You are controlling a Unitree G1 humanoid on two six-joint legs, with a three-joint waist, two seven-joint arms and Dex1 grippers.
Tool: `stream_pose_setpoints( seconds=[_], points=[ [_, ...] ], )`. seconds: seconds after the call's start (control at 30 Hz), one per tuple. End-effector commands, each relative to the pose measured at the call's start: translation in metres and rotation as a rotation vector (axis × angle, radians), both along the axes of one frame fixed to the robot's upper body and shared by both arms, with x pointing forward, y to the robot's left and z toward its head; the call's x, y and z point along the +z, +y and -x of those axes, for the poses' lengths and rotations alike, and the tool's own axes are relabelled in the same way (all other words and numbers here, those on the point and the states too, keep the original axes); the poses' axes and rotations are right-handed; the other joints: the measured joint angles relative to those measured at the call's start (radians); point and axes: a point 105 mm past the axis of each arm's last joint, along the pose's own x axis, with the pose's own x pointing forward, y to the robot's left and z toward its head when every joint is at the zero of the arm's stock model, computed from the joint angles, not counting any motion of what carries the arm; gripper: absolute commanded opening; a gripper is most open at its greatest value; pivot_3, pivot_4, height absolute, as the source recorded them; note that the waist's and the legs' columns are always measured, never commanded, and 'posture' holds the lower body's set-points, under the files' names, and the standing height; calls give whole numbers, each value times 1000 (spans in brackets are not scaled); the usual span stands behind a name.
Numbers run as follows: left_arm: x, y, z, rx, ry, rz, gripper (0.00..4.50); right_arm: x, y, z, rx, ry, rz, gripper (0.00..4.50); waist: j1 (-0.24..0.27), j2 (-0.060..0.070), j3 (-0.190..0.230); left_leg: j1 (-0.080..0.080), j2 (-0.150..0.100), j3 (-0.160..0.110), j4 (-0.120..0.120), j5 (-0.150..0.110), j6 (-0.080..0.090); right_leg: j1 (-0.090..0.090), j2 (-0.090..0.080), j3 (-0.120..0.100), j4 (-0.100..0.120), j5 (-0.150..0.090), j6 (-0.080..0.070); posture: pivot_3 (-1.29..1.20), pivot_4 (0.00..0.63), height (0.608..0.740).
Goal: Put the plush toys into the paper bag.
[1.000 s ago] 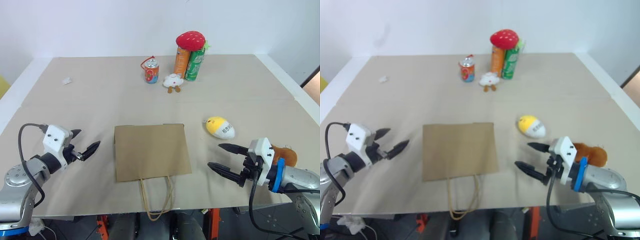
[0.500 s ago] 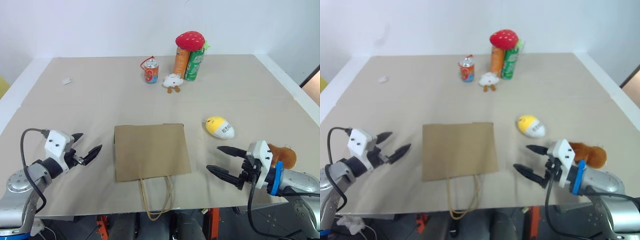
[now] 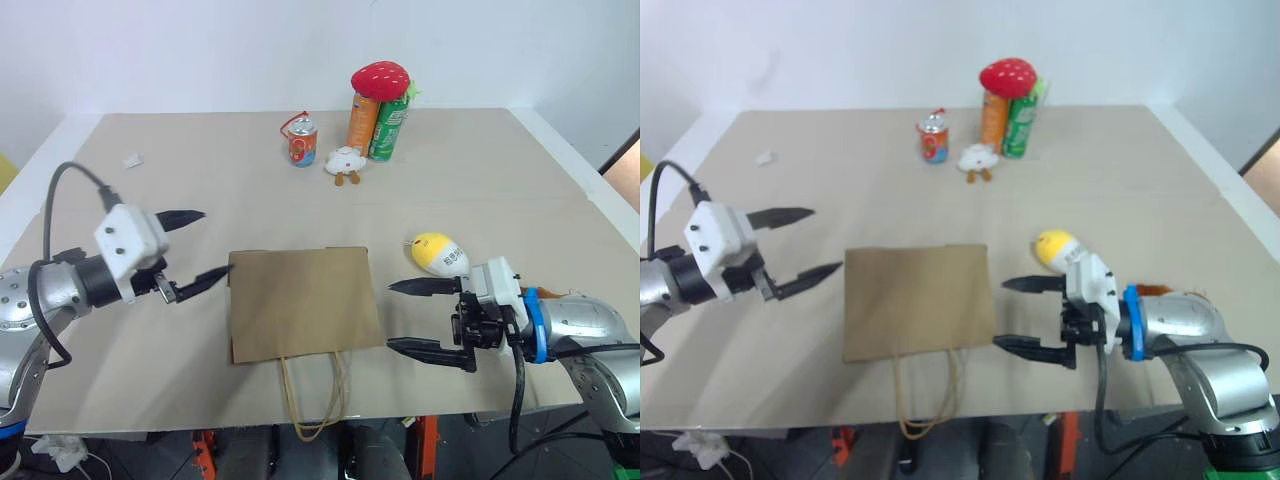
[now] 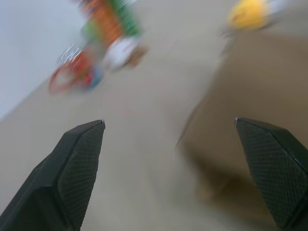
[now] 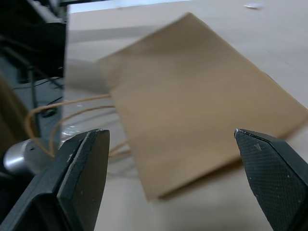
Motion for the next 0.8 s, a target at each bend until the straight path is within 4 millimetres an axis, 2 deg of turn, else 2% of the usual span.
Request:
stream_pose_setpoints(
  seconds=[0.03,0.27,0.63,0.8],
  points=[
    [-28,-24,31,-266,50,-155,4466,1,9,4,84,-29,40,4500,0,0,0,0,0,1,0,-1,1,0,0,1,0,0,0,0,150,740],
    [-56,-32,49,-487,23,-298,4466,-3,10,3,78,-33,51,4500,3,-1,1,1,8,3,2,-4,-1,0,8,2,0,-1,-1,0,150,740],
    [-75,-58,35,-579,-65,-282,4466,-4,6,4,23,-39,55,4500,3,-1,0,3,15,13,4,-4,-2,-2,8,3,0,1,-1,0,150,740],
    [-84,-68,35,-632,-82,-276,4466,-6,6,6,9,-37,54,4500,4,-1,0,3,15,14,5,-4,-1,-2,10,4,0,3,-3,0,150,740]
  ],
)
